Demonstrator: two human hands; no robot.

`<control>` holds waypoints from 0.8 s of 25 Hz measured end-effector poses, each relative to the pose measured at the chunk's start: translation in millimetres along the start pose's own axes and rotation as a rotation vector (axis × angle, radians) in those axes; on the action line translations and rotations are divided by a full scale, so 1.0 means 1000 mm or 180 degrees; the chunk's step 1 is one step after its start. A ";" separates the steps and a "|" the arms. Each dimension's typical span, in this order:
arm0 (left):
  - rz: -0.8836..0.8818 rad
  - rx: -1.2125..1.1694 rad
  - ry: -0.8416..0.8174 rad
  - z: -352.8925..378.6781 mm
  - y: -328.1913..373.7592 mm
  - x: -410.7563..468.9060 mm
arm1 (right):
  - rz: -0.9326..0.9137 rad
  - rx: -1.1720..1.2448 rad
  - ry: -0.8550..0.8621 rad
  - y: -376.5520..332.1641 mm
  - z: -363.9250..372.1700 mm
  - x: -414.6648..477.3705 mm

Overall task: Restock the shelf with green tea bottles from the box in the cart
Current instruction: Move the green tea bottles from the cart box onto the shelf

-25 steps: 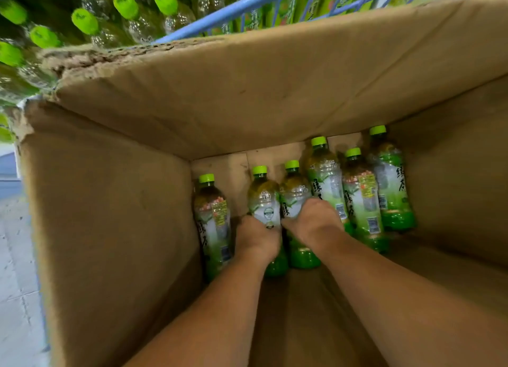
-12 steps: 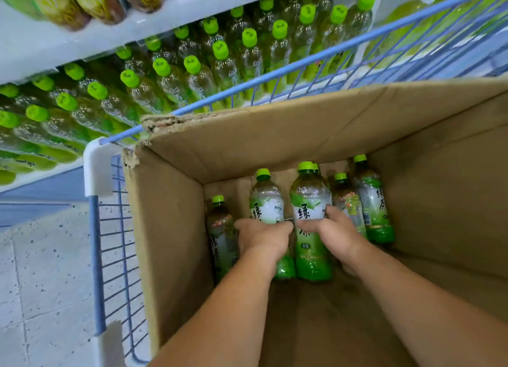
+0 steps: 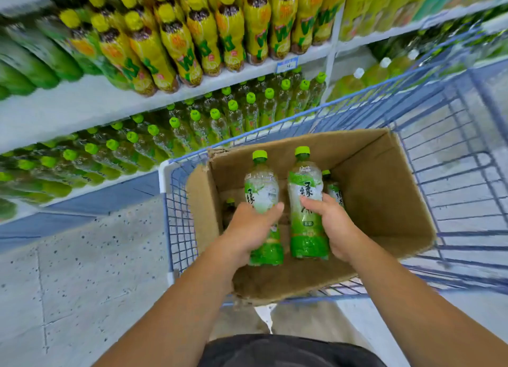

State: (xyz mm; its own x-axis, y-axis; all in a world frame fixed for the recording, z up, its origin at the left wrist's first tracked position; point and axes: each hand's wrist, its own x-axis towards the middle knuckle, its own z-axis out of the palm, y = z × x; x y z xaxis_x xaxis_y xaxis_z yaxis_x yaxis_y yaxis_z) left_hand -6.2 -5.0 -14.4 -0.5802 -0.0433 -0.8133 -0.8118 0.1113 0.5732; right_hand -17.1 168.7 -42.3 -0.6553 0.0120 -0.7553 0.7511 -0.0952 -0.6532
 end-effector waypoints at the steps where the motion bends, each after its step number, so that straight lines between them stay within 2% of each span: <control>1: 0.0012 -0.0050 -0.0169 -0.010 0.005 -0.015 | -0.0071 0.0044 -0.0019 -0.006 0.005 -0.013; 3: 0.0097 -0.0021 -0.0346 -0.034 0.013 -0.041 | -0.0265 0.0042 0.0029 -0.020 0.019 -0.040; 9: 0.0955 0.0353 -0.0305 -0.103 0.040 -0.087 | -0.0850 -0.0326 0.0369 -0.057 0.073 -0.108; 13: 0.1212 0.0303 0.0183 -0.146 0.051 -0.105 | -0.1171 -0.0553 0.0537 -0.075 0.101 -0.137; 20: 0.1608 0.0123 0.0915 -0.201 0.040 -0.153 | -0.1714 -0.0937 0.0223 -0.091 0.160 -0.167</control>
State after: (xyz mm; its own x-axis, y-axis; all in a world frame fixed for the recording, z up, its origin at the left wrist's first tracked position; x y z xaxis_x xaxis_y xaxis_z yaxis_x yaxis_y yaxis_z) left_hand 36.8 -193.1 153.4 -0.8939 -0.2425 -0.3771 -0.4298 0.2242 0.8746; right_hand 10.9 16.3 151.6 -0.9493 0.0482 -0.3106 0.3134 0.2210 -0.9235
